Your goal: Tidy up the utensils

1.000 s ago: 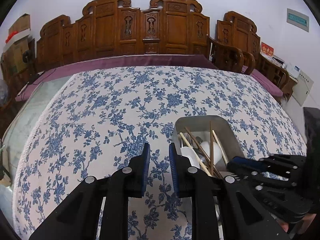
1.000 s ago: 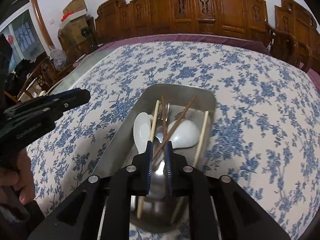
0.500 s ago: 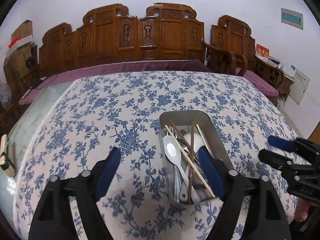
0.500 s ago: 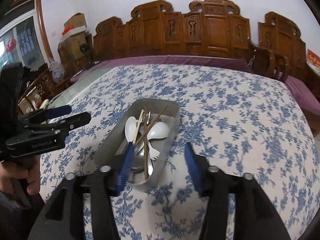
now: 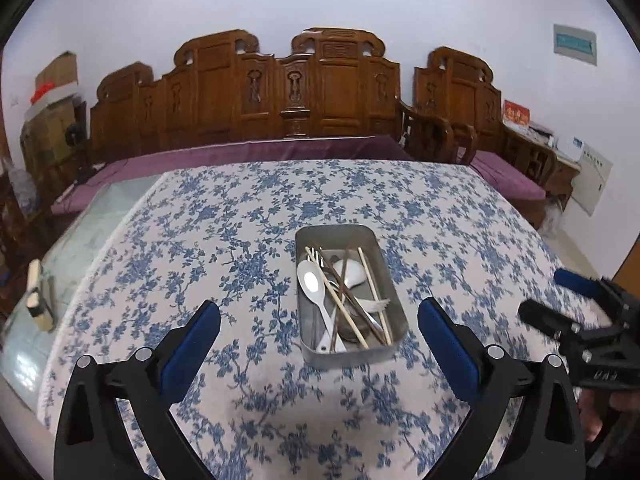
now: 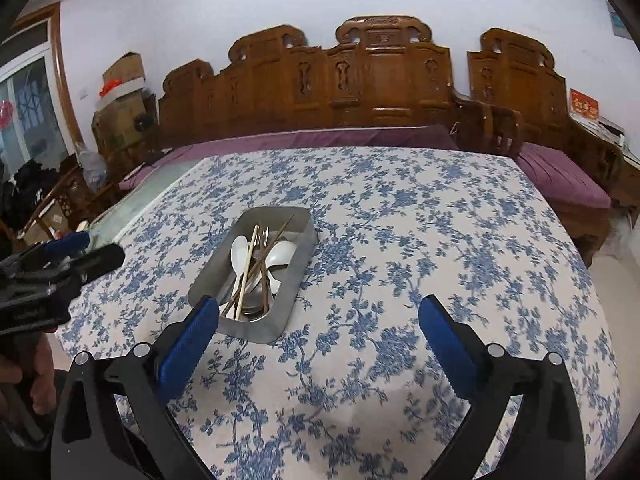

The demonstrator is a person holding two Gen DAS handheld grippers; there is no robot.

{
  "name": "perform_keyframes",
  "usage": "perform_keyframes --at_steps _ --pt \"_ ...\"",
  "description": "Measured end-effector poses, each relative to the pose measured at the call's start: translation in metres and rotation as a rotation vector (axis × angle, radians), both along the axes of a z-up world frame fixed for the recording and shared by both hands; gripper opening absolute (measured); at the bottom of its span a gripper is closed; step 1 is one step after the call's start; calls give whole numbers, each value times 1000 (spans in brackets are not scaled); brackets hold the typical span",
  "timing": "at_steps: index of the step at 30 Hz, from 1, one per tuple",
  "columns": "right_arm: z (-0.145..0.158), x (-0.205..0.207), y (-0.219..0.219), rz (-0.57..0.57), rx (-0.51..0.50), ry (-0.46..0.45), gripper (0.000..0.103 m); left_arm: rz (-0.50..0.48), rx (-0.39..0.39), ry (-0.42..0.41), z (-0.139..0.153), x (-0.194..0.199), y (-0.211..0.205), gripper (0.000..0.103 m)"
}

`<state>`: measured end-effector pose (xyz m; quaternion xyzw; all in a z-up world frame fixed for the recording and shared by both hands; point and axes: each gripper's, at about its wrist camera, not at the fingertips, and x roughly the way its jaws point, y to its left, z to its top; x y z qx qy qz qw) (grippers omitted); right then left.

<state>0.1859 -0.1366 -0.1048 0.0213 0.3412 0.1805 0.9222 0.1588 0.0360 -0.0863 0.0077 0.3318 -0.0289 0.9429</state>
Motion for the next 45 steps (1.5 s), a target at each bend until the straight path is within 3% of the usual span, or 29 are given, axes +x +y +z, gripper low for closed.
perform_keyframes --at_steps 8,18,26,34,45 --pt "29 -36 -23 -54 12 -58 100 -18 51 2 21 -32 -21 96" --pt "96 -76 -44 -87 52 -204 100 12 48 -129 79 -74 -29 96" --pt "139 -109 -49 -80 38 -315 100 22 -2 -237 120 -105 -23 96" --pt "155 -124 -47 -66 41 -351 100 36 -10 -281 133 -122 -22 96" --pt "157 -127 -47 -64 50 -351 100 37 -4 -282 134 -124 -21 96"
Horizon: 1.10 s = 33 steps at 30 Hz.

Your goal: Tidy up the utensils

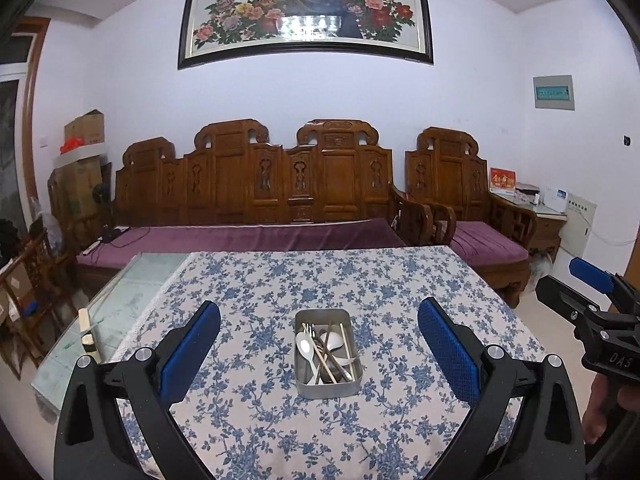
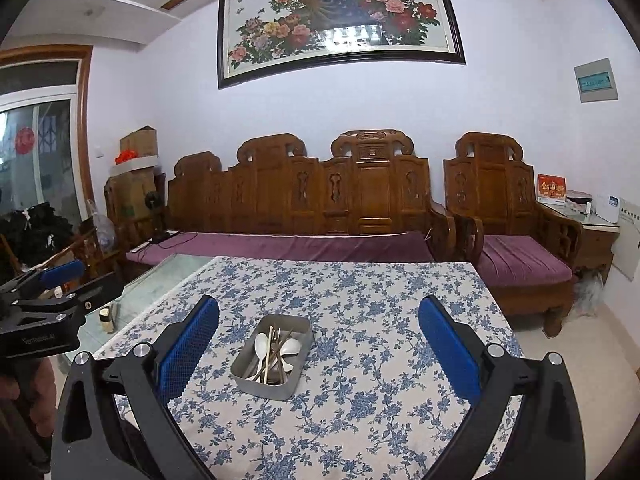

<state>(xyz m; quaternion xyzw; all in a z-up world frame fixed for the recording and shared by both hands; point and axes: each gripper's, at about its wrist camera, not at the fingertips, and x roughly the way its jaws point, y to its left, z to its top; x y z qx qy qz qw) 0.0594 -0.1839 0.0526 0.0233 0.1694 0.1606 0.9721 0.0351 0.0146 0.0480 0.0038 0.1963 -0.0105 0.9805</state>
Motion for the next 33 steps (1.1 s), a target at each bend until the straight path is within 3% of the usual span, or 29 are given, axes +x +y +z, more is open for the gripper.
perform_keyframes --at_steps 33 --pt "0 -2 3 -7 5 2 100 -9 2 0 -3 -1 -1 96"
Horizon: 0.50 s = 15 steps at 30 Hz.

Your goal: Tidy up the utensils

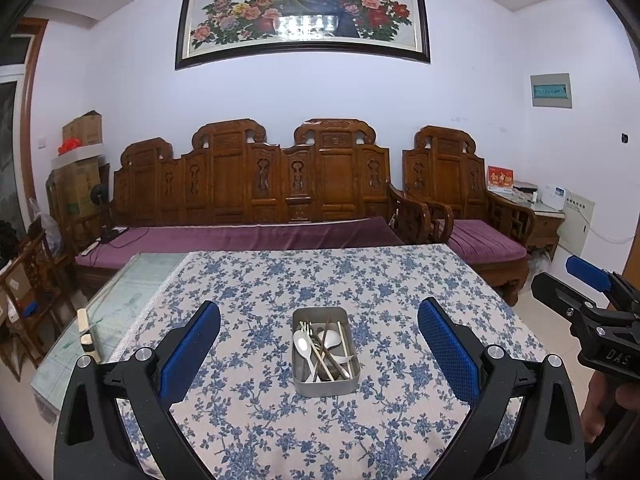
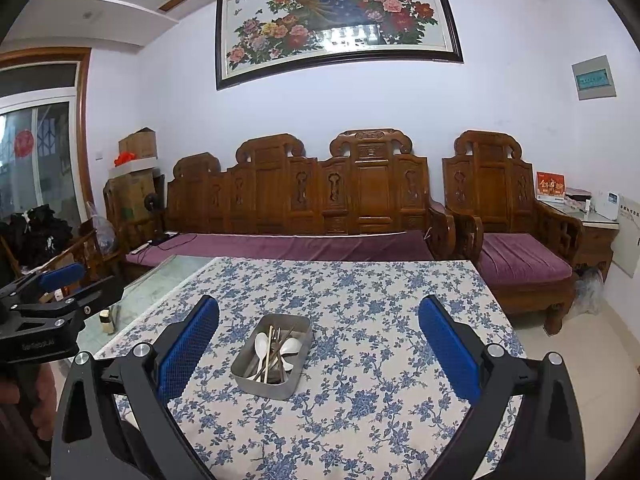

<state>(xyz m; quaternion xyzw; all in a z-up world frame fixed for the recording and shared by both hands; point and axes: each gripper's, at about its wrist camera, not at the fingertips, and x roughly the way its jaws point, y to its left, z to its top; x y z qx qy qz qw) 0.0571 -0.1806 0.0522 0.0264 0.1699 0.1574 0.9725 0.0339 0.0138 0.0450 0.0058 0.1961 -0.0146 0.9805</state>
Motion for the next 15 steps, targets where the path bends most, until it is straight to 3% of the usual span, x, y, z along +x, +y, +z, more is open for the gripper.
perform_keyframes --at_steps 15 --pt "0 0 3 -1 1 3 100 -7 -4 -12 4 -3 1 96"
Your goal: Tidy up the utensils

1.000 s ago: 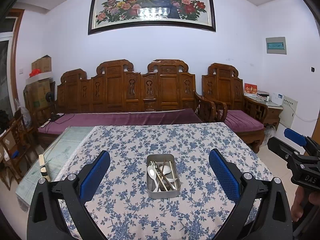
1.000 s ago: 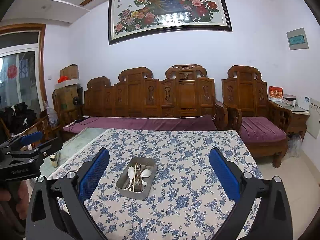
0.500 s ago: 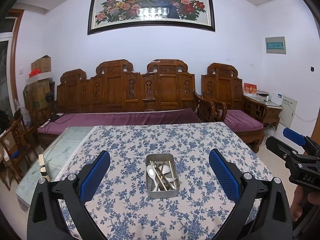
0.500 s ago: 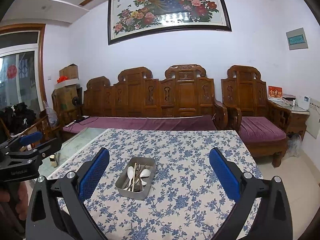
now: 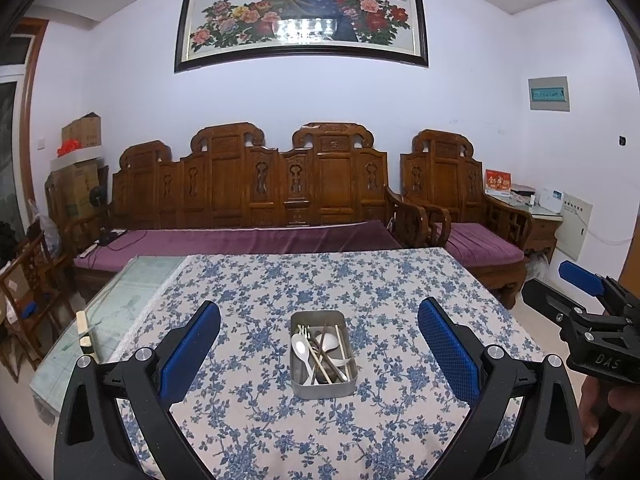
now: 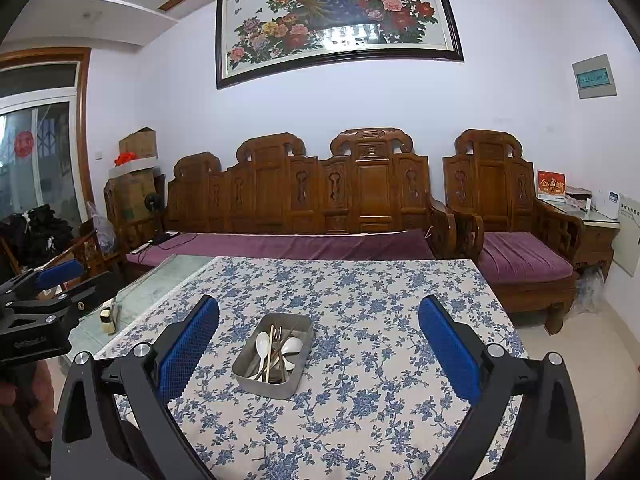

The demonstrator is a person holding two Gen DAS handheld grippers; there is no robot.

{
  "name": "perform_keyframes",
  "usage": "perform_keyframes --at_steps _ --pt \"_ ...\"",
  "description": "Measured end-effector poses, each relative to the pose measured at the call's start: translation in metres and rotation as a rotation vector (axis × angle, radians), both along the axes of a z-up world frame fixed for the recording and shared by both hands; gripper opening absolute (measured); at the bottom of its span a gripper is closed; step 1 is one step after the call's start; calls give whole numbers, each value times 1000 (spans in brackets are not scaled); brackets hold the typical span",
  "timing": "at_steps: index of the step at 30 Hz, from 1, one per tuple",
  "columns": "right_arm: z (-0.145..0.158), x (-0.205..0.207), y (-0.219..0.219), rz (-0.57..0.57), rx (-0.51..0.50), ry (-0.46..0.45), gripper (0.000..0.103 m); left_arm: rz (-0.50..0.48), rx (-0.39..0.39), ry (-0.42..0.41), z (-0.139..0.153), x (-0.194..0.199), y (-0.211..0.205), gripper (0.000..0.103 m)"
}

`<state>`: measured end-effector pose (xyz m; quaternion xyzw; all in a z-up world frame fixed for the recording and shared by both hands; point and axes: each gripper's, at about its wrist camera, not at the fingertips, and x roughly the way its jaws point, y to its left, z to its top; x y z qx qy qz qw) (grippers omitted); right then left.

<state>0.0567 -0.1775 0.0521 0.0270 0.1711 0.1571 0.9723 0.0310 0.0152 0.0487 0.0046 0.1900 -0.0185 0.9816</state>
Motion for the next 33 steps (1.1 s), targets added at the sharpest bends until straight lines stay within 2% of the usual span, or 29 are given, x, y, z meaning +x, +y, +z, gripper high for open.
perform_keyframes --at_steps 33 --pt "1 -2 7 3 6 -4 100 -12 -7 -11 3 -3 1 96"
